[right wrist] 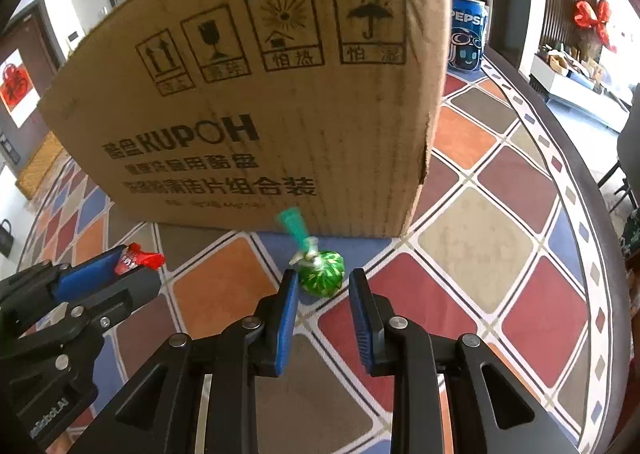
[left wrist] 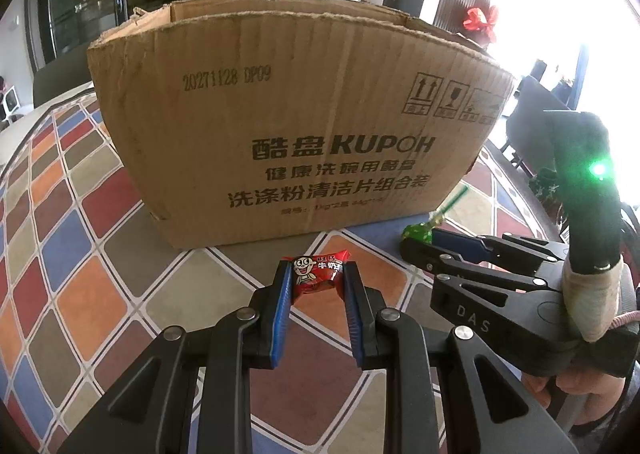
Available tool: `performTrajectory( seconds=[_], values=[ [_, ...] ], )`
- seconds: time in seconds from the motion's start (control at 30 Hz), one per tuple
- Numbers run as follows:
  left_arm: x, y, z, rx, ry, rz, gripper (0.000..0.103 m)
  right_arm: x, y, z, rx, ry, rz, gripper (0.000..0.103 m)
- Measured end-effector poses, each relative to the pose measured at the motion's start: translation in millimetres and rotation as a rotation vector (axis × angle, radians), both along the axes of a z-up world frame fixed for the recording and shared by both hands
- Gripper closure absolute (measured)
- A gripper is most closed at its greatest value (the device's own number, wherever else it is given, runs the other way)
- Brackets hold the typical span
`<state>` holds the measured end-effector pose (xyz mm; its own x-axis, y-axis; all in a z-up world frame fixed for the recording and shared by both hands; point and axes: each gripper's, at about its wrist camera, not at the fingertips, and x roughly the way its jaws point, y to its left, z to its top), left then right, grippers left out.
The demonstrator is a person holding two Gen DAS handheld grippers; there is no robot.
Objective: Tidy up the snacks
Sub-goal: 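Grasp the red candy with the left gripper while the right grasps the green lollipop, then carry both items over the box and open both grippers to release them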
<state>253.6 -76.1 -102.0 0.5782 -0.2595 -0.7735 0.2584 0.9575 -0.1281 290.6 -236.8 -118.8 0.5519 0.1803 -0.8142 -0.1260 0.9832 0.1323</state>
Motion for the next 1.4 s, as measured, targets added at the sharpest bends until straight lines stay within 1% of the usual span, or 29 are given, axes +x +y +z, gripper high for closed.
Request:
performTrajectory(
  seconds=[0.13,0.3,0.5,0.67,0.9,1.2,1.4],
  values=[
    [2.7,-1.1,-2.3,0.003,0.003,0.007,0.078,5.6,0.4,-3.5,-0.004,0.004,0.001,0.076],
    [1.5,-3.9,-3.8,0.000,0.001,0.012,0.078,5.7,-3.0,-0.5,0.004,-0.004,0.002,0.077],
    [-6.9,-3.0,5.3,-0.012,-0.019,0.011,0.078,-11.2,1.3,13.1,0.014,-0.038,0.017,0.077],
    [-18.2,0.5,19.2,-0.027,-0.052,0.014,0.078,-27.3,4.3,31.9,0.037,-0.077,0.019,0.077],
    [-30.8,6.4,42.1,-0.046,-0.104,0.022,0.078,-50.1,8.6,64.3,0.052,-0.153,0.031,0.077],
    [-43.7,16.2,81.2,-0.076,-0.193,0.030,0.078,-67.0,10.4,108.7,0.060,-0.259,0.056,0.077],
    [-41.5,21.7,101.4,-0.074,-0.244,0.035,0.078,-69.5,13.8,135.1,0.059,-0.317,0.067,0.077]
  ],
)
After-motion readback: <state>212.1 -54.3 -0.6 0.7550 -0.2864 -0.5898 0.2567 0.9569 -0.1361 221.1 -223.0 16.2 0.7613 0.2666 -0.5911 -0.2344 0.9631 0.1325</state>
